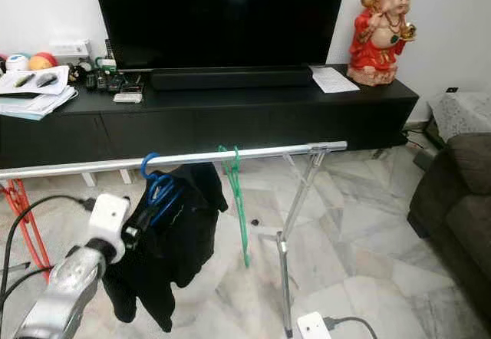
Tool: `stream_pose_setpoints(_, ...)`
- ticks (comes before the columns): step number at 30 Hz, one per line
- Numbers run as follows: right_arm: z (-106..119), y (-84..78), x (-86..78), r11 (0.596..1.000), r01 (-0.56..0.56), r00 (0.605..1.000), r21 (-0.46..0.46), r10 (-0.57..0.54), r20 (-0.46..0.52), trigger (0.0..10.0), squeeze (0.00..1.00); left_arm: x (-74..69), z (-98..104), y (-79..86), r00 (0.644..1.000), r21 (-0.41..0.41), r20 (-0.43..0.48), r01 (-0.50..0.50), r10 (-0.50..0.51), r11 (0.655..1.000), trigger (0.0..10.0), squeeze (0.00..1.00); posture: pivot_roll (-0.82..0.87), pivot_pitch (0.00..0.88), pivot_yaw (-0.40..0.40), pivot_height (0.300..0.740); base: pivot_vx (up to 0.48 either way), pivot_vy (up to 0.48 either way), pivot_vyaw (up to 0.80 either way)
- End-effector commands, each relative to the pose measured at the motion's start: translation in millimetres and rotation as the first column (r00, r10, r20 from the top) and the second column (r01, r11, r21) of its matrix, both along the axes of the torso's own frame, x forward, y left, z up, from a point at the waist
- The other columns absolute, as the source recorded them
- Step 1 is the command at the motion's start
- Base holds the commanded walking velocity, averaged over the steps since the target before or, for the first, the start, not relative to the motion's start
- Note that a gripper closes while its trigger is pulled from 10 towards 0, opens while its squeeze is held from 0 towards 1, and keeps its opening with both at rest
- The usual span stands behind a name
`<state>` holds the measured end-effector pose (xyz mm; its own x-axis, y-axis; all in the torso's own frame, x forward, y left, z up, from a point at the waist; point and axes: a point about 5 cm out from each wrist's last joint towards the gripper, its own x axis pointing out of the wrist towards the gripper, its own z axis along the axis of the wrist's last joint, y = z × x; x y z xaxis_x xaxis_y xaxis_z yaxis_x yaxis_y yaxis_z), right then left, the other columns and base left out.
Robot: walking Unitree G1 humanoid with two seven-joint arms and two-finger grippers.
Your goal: Hang hanger
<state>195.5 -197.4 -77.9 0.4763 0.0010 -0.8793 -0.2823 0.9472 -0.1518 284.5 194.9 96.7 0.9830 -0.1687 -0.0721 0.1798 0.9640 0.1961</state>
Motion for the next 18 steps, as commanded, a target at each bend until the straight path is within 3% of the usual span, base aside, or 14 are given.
stream_pose_setpoints(1,0,-1.8,-0.4,1.0,0.004,1.0,-0.005,-0.004,0.0,10.0,0.0,-12.5,6,3.0,0.998,0.016,0.007,0.068,-0.069,0.998,10.0,1.0,0.1,0.0,-0.055,0.74,0.0,0.0,0.0)
stream_pose_setpoints(2,0,-1.8,-0.5,1.0,0.004,1.0,-0.005,-0.004,0.0,10.0,0.0,-18.0,4,4.1,0.996,0.032,-0.004,0.091,-0.09,0.995,10.0,0.9,0.1,0.0,-0.055,0.74,0.0,0.0,0.0)
stream_pose_setpoints(4,0,-1.6,-0.5,1.0,0.0,1.0,-0.003,0.0,-0.001,10.0,0.0,-40.2,-10,16.9,0.986,0.111,-0.087,0.149,-0.139,0.983,10.0,0.55,0.1,0.0,-0.052,0.74,0.0,0.0,0.0)
stream_pose_setpoints(5,0,-1.6,-0.6,1.0,0.001,1.0,-0.003,-0.001,-0.001,10.0,0.0,-49.3,-13,24.8,0.986,0.104,-0.104,0.137,-0.126,0.985,10.0,0.38,0.1,0.0,-0.052,0.74,0.0,0.0,0.0)
stream_pose_setpoints(6,0,-1.6,-0.6,1.0,0.001,1.0,-0.003,-0.001,-0.001,10.0,0.0,-49.3,-13,24.8,0.986,0.104,-0.104,0.137,-0.126,0.985,10.0,0.38,0.1,0.0,-0.052,0.74,0.0,0.0,0.0)
stream_pose_setpoints(7,0,-1.6,-0.6,1.0,0.0,1.0,-0.003,0.0,-0.001,10.0,0.0,-55.3,-16,33.2,0.988,0.085,-0.116,0.108,-0.098,0.99,10.0,0.0,0.11,0.0,-0.051,0.74,0.0,0.0,0.0)
stream_pose_setpoints(9,0,-1.7,-0.6,1.0,0.0,1.0,-0.004,0.0,-0.001,10.0,0.0,-59.0,-19,38.7,0.988,0.066,-0.129,0.09,-0.081,0.994,10.0,0.0,0.12,0.0,-0.051,0.74,0.0,0.0,0.0)
stream_pose_setpoints(11,0,-1.2,-0.4,1.0,-0.004,1.0,-0.003,0.004,-0.003,10.0,0.0,-77.8,-43,62.2,0.968,0.075,-0.248,0.051,-0.031,0.996,10.0,0.0,0.12,0.0,-0.053,0.74,0.0,0.0,0.0)
stream_pose_setpoints(14,0,-0.6,-0.4,1.0,-0.006,1.0,-0.002,0.006,-0.003,10.0,0.0,-91.1,-58,73.6,0.946,0.073,-0.324,0.036,-0.011,0.997,10.0,0.0,0.12,0.0,-0.054,0.74,0.0,0.0,0.0)
stream_pose_setpoints(16,0,-0.7,-0.3,1.0,-0.003,1.0,-0.002,0.003,-0.002,10.0,0.0,-109.6,-84,83.0,0.887,0.072,-0.462,0.02,0.015,0.997,10.0,0.0,0.12,0.0,-0.052,0.74,0.0,0.0,0.0)
stream_pose_setpoints(18,0,-0.5,-0.2,1.0,-0.003,1.0,-0.002,0.003,-0.001,10.0,0.0,-116.0,-99,85.0,0.852,0.069,-0.521,-0.006,0.041,0.998,10.0,0.0,0.13,0.0,-0.051,0.74,0.0,0.0,0.0)
